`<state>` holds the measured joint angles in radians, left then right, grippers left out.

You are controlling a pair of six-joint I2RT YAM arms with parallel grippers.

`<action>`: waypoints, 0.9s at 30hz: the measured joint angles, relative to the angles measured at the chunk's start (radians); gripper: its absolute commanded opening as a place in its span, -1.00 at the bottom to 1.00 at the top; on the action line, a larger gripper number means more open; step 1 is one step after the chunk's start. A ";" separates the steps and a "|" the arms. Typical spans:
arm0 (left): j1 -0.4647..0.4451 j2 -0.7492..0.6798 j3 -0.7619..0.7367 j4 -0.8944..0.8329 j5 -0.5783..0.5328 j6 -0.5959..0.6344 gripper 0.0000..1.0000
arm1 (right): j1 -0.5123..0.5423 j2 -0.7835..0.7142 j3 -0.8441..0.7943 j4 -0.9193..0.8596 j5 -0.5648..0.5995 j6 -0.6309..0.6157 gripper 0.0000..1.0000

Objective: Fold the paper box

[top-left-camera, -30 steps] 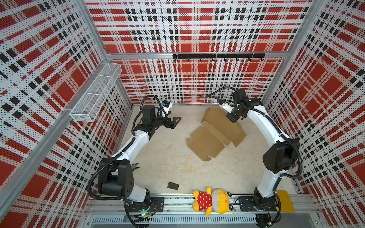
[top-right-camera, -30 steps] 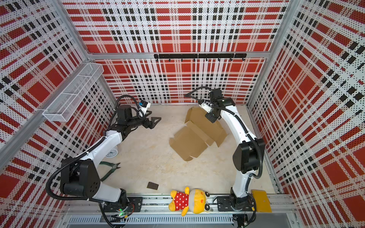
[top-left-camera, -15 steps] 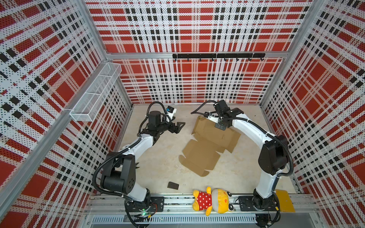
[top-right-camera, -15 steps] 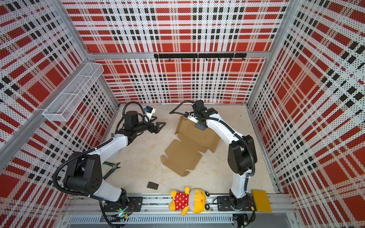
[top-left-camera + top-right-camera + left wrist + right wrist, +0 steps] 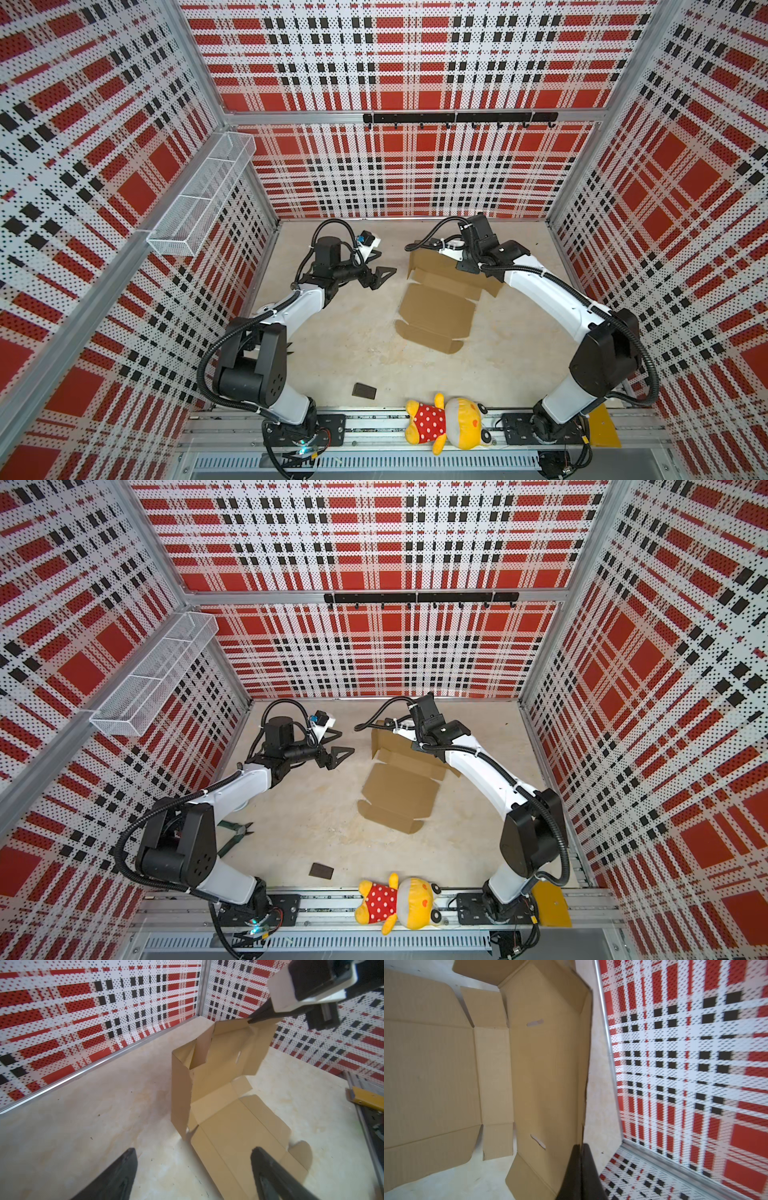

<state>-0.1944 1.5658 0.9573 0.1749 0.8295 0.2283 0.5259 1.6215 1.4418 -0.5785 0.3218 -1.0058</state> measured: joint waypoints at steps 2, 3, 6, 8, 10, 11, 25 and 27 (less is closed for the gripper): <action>0.005 0.023 0.014 0.004 0.042 0.012 0.67 | 0.010 -0.035 -0.051 0.045 -0.005 -0.063 -1.00; 0.010 0.039 0.023 0.005 0.069 0.023 0.65 | 0.019 -0.060 -0.087 0.064 -0.015 -0.100 -1.00; 0.029 0.079 0.042 0.005 0.130 0.068 0.60 | 0.033 -0.111 -0.160 0.076 -0.059 -0.178 -1.00; 0.037 0.100 0.053 0.002 0.159 0.115 0.59 | 0.042 -0.128 -0.185 0.080 -0.081 -0.207 -1.00; 0.040 0.121 0.078 -0.040 0.185 0.195 0.60 | 0.047 -0.131 -0.202 0.092 -0.091 -0.231 -1.00; 0.039 0.130 0.098 -0.082 0.192 0.253 0.60 | 0.050 -0.131 -0.212 0.103 -0.095 -0.241 -1.00; -0.011 0.401 0.589 -1.027 0.130 1.217 0.39 | 0.054 -0.156 -0.285 0.159 -0.130 -0.305 -1.00; -0.013 0.422 0.607 -1.067 0.124 1.247 0.38 | 0.054 -0.154 -0.285 0.160 -0.135 -0.308 -1.00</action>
<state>-0.2077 1.9881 1.5639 -0.8917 0.9535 1.4750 0.5797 1.4670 1.1568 -0.4183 0.1871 -1.3136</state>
